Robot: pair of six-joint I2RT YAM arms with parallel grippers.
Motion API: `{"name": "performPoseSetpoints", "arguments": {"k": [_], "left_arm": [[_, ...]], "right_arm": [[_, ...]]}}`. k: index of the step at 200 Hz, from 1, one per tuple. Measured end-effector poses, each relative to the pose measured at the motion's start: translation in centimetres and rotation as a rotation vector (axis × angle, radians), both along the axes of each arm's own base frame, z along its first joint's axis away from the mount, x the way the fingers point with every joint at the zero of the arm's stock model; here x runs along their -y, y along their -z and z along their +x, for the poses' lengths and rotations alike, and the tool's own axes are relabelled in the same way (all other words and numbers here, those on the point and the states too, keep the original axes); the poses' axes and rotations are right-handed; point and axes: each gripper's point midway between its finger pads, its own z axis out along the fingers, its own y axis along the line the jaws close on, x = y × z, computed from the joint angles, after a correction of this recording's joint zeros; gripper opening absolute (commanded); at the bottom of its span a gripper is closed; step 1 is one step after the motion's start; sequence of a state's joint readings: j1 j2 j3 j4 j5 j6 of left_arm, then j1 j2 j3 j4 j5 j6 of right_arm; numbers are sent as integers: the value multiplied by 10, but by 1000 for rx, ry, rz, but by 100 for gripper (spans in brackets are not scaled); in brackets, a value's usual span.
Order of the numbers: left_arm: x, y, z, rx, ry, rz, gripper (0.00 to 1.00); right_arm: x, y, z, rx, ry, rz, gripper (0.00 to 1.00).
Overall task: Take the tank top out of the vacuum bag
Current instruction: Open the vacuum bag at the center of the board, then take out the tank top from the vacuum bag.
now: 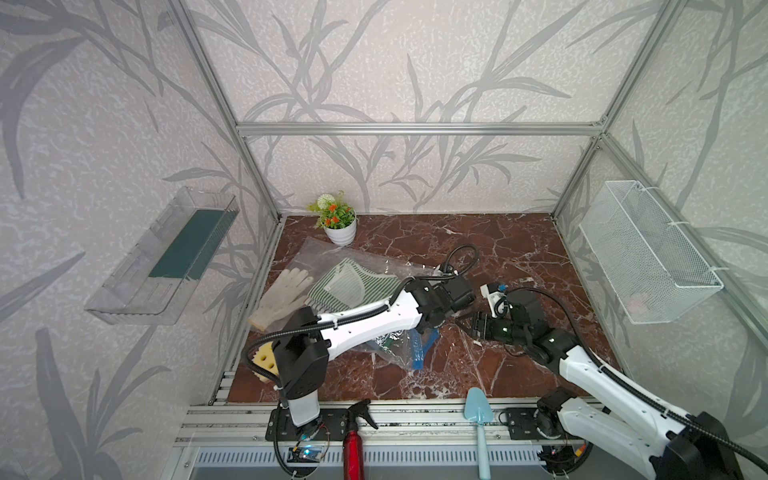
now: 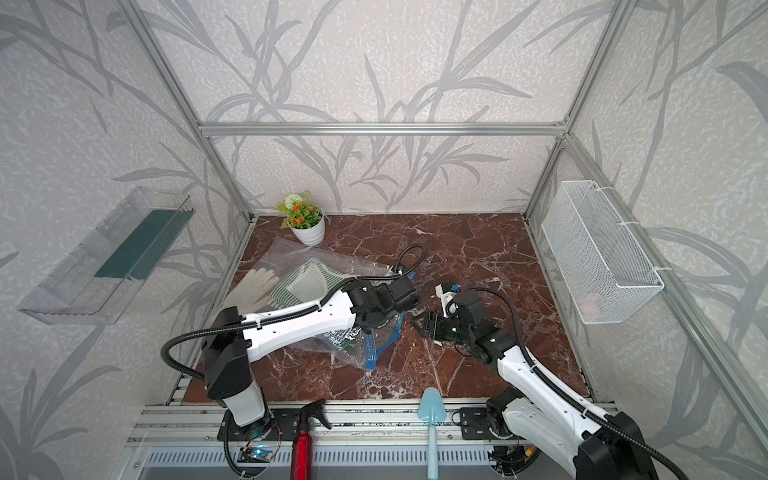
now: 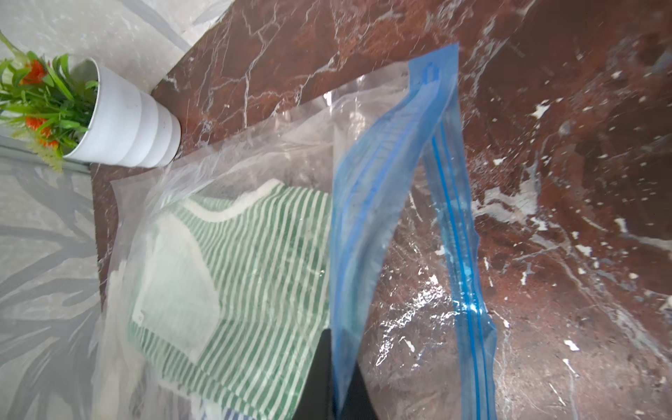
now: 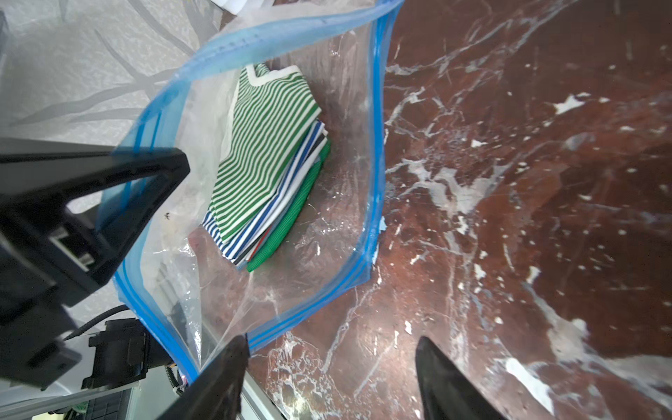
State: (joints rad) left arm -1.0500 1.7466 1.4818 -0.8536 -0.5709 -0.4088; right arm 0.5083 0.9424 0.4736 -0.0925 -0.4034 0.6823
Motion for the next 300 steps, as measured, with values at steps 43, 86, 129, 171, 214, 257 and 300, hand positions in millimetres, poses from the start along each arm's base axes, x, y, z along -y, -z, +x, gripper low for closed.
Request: {"name": "performPoseSetpoints", "arguments": {"k": [43, 86, 129, 171, 214, 257, 300], "left_arm": [[-3, -6, 5, -15, 67, -66, 0], [-8, -25, 17, 8, 115, -128, 0], [-7, -34, 21, -2, 179, -173, 0], [-1, -30, 17, -40, 251, -176, 0], [1, -27, 16, -53, 281, -180, 0], [-2, -25, 10, -45, 307, -201, 0], [-2, -39, 8, -15, 318, -245, 0]], "right_arm": [[-26, 11, 1, -12, -14, 17, 58], [-51, 31, 2, -43, -44, 3, 54], [-75, 34, 8, -48, -74, 3, 53], [-104, 31, 11, -23, -122, 16, 47], [-125, 45, 14, -47, -158, 4, 45], [-141, 33, 26, -32, -168, 30, 45], [-152, 36, 35, -50, -160, 39, 43]]}}
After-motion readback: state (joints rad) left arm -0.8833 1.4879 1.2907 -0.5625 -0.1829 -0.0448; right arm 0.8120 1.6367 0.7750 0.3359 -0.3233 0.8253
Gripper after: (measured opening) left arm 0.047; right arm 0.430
